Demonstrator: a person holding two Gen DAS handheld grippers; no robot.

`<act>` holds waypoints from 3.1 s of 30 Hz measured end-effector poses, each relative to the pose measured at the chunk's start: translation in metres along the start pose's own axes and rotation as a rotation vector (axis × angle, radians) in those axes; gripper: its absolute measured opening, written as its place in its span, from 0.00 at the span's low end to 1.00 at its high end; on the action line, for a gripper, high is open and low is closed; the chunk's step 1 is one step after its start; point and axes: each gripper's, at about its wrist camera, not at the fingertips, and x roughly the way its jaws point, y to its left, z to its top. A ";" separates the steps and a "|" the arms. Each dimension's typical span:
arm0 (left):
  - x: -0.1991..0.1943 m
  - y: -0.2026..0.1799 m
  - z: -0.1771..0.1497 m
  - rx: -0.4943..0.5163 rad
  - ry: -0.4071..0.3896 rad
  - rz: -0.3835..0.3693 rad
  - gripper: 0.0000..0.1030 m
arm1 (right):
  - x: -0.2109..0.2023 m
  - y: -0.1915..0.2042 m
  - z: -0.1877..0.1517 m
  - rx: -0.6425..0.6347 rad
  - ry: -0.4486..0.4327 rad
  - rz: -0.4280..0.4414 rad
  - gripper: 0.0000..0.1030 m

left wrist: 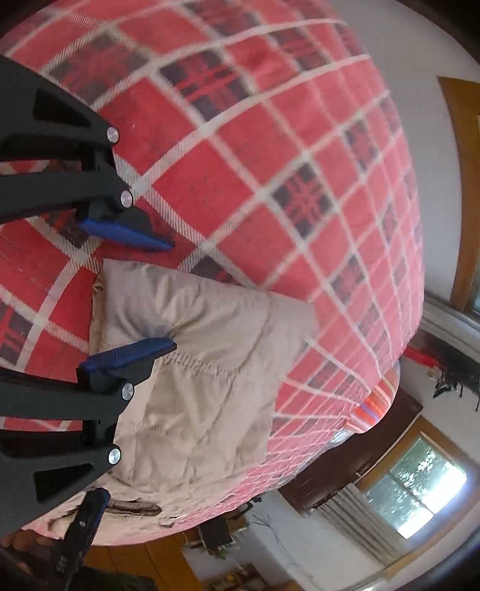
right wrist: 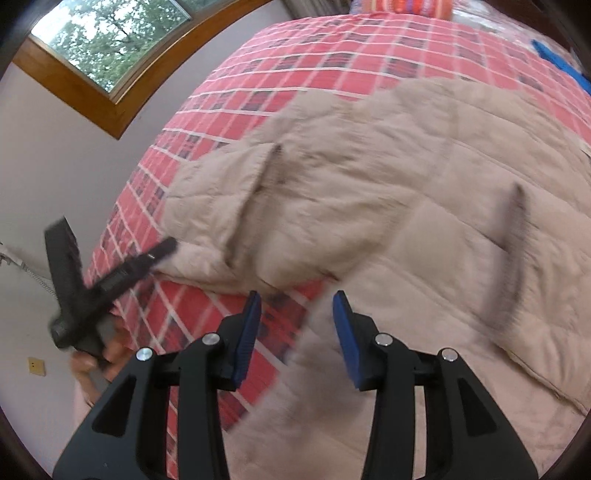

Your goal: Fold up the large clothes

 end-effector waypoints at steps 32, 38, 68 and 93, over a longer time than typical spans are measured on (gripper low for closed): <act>-0.010 0.000 -0.001 0.013 -0.008 -0.067 0.49 | 0.029 0.040 0.034 -0.060 -0.014 -0.010 0.07; -0.035 -0.015 0.006 -0.006 -0.052 -0.203 0.49 | -0.018 0.014 0.034 -0.035 -0.094 -0.050 0.06; 0.012 -0.211 -0.001 0.190 0.103 -0.360 0.11 | -0.201 -0.199 -0.063 0.270 -0.338 -0.146 0.06; 0.061 -0.243 -0.039 0.298 0.203 -0.243 0.43 | -0.197 -0.338 -0.164 0.542 -0.275 -0.246 0.10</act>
